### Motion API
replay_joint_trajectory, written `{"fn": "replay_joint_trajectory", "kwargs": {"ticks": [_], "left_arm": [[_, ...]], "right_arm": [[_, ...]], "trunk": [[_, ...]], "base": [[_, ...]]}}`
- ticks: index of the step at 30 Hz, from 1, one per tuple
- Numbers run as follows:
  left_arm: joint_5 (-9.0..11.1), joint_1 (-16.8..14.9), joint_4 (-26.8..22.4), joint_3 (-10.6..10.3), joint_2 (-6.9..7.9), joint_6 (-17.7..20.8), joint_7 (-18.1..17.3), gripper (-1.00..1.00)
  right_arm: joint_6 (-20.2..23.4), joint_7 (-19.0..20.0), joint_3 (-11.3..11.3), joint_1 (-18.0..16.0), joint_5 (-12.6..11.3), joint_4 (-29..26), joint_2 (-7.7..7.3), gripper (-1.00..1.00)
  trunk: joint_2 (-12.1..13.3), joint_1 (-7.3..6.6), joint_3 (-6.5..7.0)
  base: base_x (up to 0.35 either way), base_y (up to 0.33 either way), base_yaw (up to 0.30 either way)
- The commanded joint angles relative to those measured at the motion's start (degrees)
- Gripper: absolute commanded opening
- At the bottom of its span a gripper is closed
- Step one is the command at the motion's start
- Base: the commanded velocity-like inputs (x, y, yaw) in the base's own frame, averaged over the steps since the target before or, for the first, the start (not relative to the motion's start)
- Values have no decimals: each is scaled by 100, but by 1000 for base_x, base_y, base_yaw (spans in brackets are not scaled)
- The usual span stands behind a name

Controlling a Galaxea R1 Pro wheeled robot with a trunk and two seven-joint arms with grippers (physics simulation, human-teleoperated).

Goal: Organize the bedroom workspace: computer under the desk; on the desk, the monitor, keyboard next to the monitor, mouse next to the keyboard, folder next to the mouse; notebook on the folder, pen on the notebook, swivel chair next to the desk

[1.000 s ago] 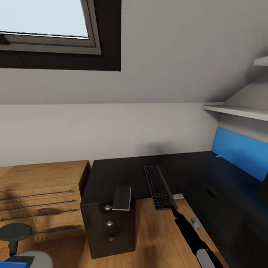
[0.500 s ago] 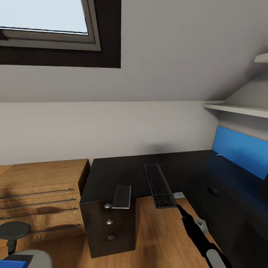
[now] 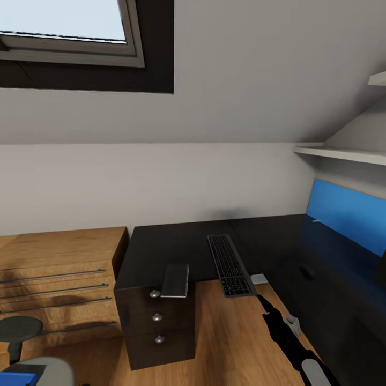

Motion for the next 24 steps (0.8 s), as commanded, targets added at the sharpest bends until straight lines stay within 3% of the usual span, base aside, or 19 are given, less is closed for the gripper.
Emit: {"fn": "replay_joint_trajectory", "kwargs": {"ticks": [1,24], "left_arm": [[60,2,-16,5,-4,33,16,100],[60,2,-10,5,-5,28,16,100]], "right_arm": [[63,10,-13,-3,-58,0,1,100],[63,18,-13,-3,-45,-1,7,100]], "trunk": [[-46,23,-24],[-968,528,-437]], "base": [[0,0,0],[0,0,0]]}}
